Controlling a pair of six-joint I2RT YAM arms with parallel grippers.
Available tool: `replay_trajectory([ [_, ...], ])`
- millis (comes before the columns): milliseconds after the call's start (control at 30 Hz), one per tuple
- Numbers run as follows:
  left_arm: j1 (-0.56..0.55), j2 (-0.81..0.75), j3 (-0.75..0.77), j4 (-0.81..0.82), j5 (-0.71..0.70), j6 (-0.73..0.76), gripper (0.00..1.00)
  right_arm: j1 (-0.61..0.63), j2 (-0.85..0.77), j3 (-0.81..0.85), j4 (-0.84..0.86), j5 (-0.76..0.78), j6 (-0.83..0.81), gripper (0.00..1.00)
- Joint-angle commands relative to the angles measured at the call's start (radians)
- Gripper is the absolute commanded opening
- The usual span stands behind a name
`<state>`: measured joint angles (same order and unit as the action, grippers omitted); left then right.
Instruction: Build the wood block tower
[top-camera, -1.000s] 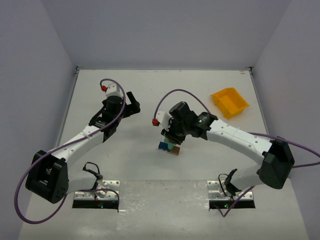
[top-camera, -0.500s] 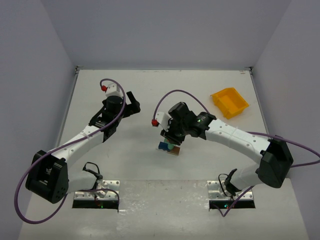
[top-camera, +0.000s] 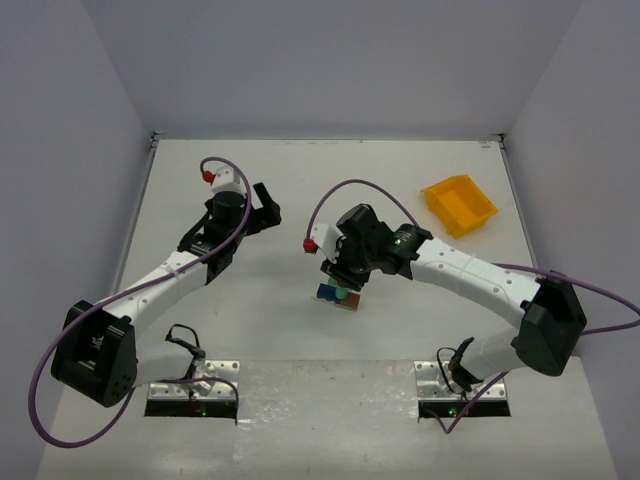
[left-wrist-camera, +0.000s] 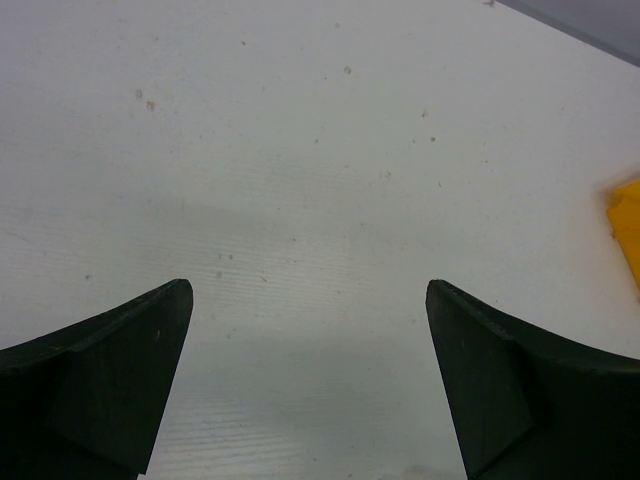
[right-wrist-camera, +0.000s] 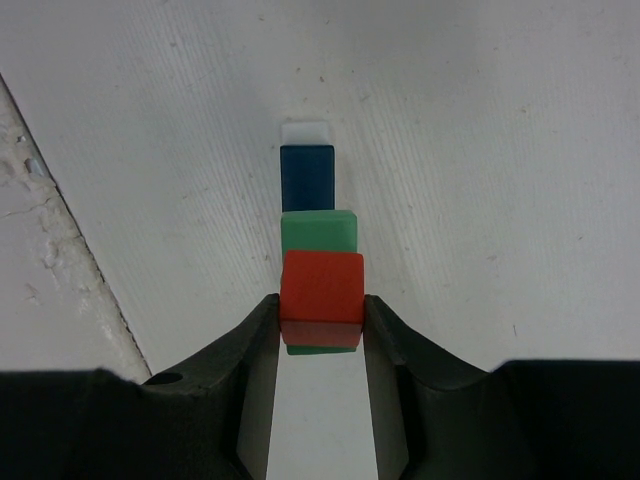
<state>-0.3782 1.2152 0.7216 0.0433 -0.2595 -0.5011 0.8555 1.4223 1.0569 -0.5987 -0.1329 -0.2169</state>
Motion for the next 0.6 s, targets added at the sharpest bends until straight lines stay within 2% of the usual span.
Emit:
replay_trajectory([
  [0,0.010,-0.031,0.000,0.059,0.014,0.012,1.00,0.007,0.000,0.028,0.042,-0.011,-0.007,0.38],
  [433,0.010,-0.031,-0.001,0.061,0.017,0.012,1.00,0.007,0.006,0.031,0.039,-0.013,-0.004,0.40],
  [567,0.010,-0.031,0.000,0.061,0.019,0.013,1.00,0.007,0.005,0.035,0.041,-0.009,-0.003,0.47],
])
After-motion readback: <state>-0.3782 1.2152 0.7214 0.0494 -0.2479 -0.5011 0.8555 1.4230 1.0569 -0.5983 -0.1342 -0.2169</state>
